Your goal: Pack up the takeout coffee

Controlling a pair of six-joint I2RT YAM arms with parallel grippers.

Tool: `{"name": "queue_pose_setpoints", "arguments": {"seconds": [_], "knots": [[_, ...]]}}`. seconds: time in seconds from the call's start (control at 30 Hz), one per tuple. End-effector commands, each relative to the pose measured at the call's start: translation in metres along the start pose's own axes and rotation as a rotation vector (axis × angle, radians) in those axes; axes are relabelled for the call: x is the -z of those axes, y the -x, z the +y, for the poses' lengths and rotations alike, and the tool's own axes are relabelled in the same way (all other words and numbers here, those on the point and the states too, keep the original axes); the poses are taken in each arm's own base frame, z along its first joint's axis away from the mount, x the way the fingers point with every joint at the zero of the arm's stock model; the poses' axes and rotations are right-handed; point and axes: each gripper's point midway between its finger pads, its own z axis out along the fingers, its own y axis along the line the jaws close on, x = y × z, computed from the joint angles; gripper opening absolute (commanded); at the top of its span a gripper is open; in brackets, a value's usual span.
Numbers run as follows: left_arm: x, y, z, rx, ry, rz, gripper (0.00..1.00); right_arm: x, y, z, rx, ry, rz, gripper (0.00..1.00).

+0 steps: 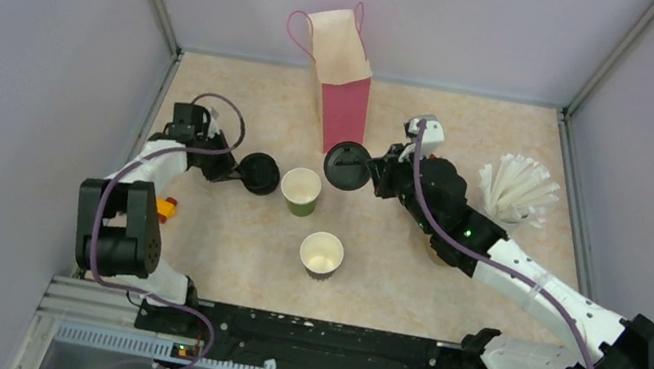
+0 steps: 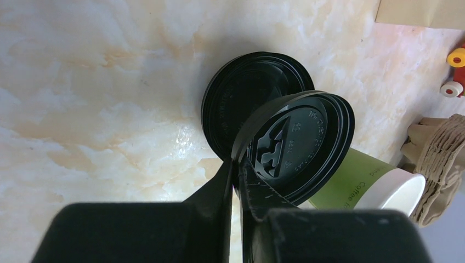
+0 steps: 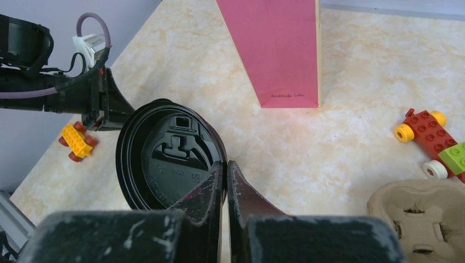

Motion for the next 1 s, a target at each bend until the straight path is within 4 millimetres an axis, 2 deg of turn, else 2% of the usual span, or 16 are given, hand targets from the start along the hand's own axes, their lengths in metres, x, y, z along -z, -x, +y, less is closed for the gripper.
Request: {"name": "queue_pose_setpoints", "arguments": {"seconds": [0.0, 0.37, 0.5, 0.57, 0.63, 0.77, 0.87, 0.97], "knots": [[-0.007, 0.004, -0.005, -0.03, -0.036, -0.008, 0.11, 0.001, 0.015, 0.005, -0.012, 0.011, -0.046, 0.0], [-0.016, 0.001, -0.006, -0.024, -0.062, 0.017, 0.24, 0.002, 0.01, 0.003, -0.009, 0.007, -0.034, 0.0], [-0.011, 0.005, -0.012, -0.034, -0.075, 0.013, 0.34, 0.004, 0.007, 0.001, -0.01, 0.007, -0.03, 0.0], [-0.002, 0.011, -0.018, -0.051, -0.075, -0.009, 0.44, 0.005, 0.004, 0.002, -0.013, 0.014, -0.02, 0.0], [0.01, 0.017, -0.027, -0.079, -0.092, -0.037, 0.53, 0.006, -0.001, 0.002, -0.016, 0.022, -0.01, 0.0], [0.039, 0.024, -0.048, -0.186, -0.135, -0.081, 0.69, 0.013, -0.026, 0.002, -0.014, 0.048, 0.073, 0.0], [0.062, 0.021, -0.073, -0.295, -0.216, -0.104, 0.73, 0.022, -0.038, 0.007, -0.017, 0.088, 0.131, 0.0], [0.085, 0.003, -0.117, -0.458, -0.321, -0.131, 0.73, 0.032, -0.053, 0.018, -0.039, 0.167, 0.197, 0.0]]}}
